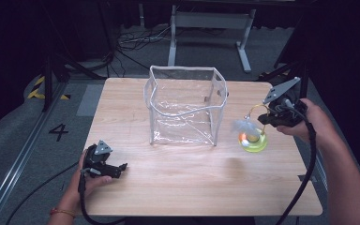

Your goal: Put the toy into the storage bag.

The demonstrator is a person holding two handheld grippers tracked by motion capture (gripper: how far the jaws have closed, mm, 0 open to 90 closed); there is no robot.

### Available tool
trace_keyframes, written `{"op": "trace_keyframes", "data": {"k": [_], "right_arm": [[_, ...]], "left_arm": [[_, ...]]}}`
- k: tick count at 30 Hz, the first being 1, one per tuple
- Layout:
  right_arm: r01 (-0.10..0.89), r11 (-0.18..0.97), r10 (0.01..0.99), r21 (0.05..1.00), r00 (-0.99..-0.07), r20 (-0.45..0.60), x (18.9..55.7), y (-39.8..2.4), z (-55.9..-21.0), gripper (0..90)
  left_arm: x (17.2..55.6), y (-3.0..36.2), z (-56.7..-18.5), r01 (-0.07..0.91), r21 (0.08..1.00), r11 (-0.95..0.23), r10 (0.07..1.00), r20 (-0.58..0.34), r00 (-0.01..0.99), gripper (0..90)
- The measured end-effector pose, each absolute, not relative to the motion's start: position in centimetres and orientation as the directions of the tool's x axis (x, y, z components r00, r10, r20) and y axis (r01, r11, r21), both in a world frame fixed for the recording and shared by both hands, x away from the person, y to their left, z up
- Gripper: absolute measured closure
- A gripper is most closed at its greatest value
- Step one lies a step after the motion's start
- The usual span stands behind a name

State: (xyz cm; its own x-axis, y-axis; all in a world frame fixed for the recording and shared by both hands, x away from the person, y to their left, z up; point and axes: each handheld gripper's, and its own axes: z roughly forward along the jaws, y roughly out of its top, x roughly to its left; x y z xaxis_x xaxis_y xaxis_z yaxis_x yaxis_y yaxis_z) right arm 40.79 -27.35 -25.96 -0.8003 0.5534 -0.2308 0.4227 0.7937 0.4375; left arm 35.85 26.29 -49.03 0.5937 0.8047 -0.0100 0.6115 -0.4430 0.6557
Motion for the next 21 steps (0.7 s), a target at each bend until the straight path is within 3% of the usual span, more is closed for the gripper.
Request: {"op": "trace_keyframes", "data": {"k": [21], "right_arm": [[0.409, 0.773, 0.584, 0.484, -0.757, -0.293, 43.2, -27.0, -20.2, 88.2]], "left_arm": [[35.8, 26.3, -49.0, 0.612, 0.655, -0.442, 0.804, -0.012, 0.594, 0.5]]}}
